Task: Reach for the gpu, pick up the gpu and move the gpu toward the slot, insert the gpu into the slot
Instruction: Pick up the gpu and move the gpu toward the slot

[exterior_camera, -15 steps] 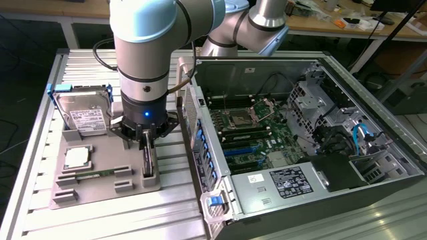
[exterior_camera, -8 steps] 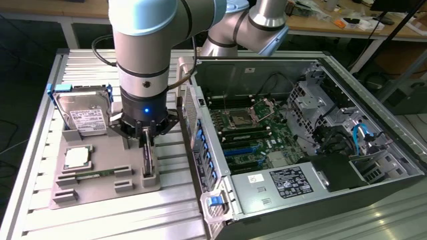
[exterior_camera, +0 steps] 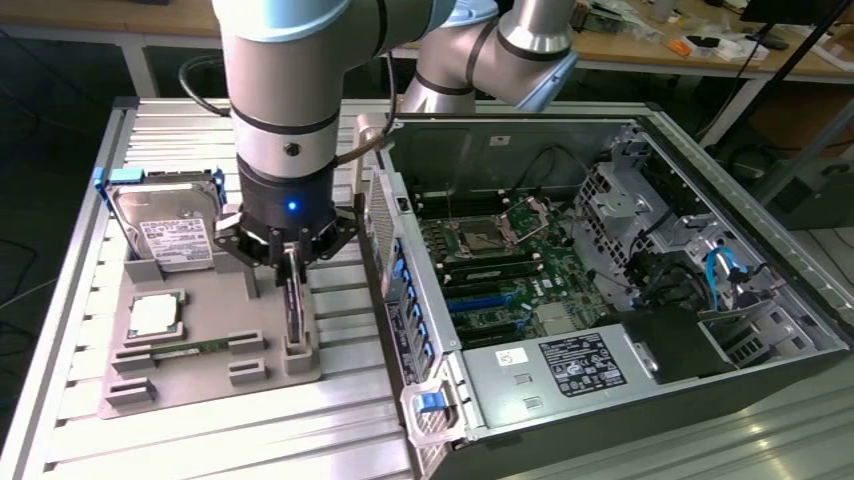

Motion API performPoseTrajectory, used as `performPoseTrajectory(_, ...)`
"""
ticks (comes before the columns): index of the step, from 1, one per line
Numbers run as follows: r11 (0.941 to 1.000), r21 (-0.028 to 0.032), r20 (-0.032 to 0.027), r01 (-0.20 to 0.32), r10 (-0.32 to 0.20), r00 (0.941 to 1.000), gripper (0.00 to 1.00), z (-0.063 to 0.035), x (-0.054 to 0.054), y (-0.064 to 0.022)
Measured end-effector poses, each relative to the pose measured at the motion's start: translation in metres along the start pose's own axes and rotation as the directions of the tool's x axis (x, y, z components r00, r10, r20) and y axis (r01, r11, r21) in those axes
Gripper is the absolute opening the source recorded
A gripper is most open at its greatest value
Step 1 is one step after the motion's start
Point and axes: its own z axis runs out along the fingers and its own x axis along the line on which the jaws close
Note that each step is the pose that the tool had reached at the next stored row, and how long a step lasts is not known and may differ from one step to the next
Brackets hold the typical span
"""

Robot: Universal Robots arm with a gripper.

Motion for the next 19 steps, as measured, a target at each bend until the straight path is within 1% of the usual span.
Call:
performPoseTrajectory(7,1.0000,0.0000,0.0000,0.000,0.000,1.0000,0.27,-0.0142,0.001,0.0007)
performPoseTrajectory(12,1.0000,0.0007,0.0000,0.000,0.000,1.0000,0.27,-0.0266,0.001,0.0012)
performPoseTrajectory(16,1.0000,0.0015,0.0000,0.000,0.000,1.0000,0.27,-0.0392,0.002,0.0018)
performPoseTrajectory(17,1.0000,0.0022,-0.0001,0.000,0.000,1.0000,0.27,-0.0445,0.002,0.0020)
performPoseTrajectory(19,1.0000,0.0031,-0.0001,0.000,0.000,1.0000,0.27,-0.0512,0.002,0.0023)
